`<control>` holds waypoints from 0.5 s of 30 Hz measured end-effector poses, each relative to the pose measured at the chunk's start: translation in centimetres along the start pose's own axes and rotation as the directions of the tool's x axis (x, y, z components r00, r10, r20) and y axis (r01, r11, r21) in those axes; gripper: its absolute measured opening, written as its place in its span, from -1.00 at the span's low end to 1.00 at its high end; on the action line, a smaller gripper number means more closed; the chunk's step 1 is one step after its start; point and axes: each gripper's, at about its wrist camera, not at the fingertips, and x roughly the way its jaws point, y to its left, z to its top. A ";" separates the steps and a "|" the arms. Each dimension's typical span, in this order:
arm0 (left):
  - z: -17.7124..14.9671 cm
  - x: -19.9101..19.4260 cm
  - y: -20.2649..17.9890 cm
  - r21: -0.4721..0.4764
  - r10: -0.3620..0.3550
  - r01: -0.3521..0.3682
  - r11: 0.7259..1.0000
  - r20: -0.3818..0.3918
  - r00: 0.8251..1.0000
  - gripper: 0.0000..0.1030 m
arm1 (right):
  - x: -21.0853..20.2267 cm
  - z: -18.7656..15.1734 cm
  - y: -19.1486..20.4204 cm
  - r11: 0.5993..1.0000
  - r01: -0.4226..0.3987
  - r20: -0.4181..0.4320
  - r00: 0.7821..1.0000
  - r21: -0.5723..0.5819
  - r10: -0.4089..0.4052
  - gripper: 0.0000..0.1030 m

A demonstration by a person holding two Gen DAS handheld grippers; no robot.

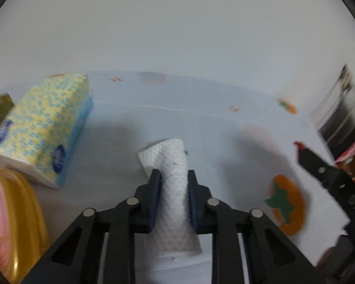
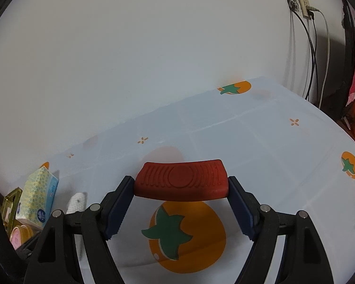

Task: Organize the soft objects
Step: 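Grasp the white rolled towel with the left gripper while the right gripper holds the red pad, then carry the white towel and red pad over the gold tray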

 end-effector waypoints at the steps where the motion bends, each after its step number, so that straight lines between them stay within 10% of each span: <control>1: 0.0 0.0 0.3 -0.014 -0.026 0.026 1.000 0.002 1.000 -0.67 | -0.2 0.0 0.1 1.000 -0.003 0.009 1.000 -0.001 0.003 0.56; 9: -0.5 -2.8 -0.8 0.059 -0.094 0.086 0.995 0.135 0.986 -0.70 | -1.3 0.3 0.5 0.999 -0.035 0.084 0.996 -0.018 0.037 0.56; 15: -0.9 -5.7 -1.8 0.198 -0.015 -0.046 0.979 0.295 0.955 -0.70 | -2.8 0.0 1.9 0.995 -0.053 0.181 0.981 -0.081 0.067 0.56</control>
